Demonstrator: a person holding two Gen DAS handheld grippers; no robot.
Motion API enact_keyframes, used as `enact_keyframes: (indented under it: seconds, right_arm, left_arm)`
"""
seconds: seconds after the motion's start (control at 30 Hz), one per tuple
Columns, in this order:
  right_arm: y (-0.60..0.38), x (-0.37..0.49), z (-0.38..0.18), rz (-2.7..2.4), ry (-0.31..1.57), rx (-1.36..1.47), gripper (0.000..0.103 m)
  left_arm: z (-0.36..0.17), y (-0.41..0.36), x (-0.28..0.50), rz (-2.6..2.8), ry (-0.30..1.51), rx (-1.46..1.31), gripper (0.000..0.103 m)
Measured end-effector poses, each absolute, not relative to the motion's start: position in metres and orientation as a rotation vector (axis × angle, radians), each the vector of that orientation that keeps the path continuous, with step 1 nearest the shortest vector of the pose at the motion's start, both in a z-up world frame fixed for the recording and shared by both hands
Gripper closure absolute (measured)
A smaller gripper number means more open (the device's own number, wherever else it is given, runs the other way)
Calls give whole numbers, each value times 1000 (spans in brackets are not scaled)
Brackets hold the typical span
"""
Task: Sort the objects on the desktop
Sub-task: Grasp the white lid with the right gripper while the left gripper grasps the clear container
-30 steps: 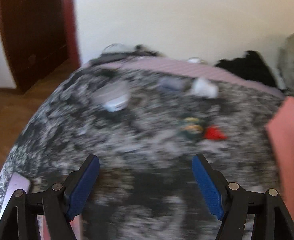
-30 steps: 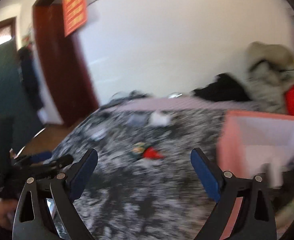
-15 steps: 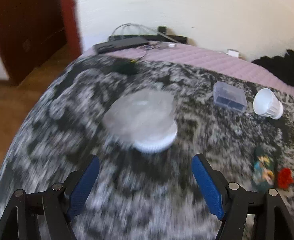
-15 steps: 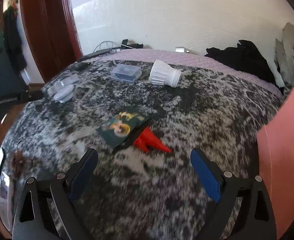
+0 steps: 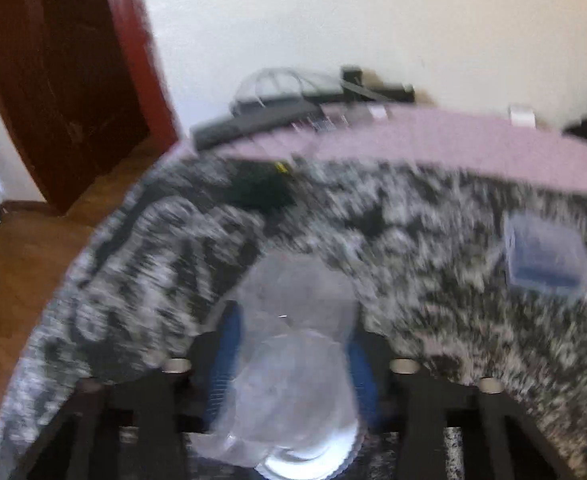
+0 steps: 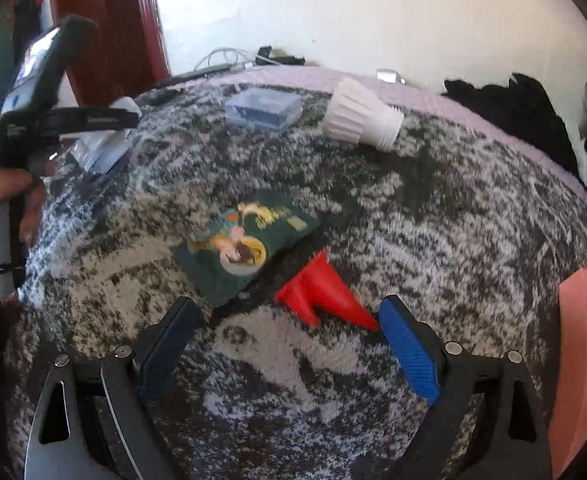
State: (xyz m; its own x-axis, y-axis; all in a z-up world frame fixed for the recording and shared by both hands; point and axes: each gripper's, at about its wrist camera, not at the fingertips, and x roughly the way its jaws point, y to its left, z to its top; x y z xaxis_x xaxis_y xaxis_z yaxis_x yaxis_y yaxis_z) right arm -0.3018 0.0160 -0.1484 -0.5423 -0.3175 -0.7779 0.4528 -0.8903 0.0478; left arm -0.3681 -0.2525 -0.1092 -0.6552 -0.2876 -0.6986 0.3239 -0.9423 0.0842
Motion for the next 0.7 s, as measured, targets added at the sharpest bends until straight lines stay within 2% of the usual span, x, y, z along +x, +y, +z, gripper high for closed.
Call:
enact_keyframes:
  seconds: [0.13, 0.3, 0.5, 0.7]
  right_arm:
    - [-1, -293, -132, -2378, 178, 1089, 11]
    - [-37, -287, -114, -2303, 145, 1004, 10]
    - [-142, -323, -113, -2257, 256, 1011, 9]
    - [-206, -377, -148, -2193, 220, 1227, 8]
  left_arm:
    - [-93, -288, -343, -2578, 234, 1079, 83]
    - [-90, -329, -316, -2550, 432, 1097, 86]
    - [-96, -335, -309, -2570, 396, 1112, 86]
    - [-122, -342, -324, -2533, 451, 1214, 85]
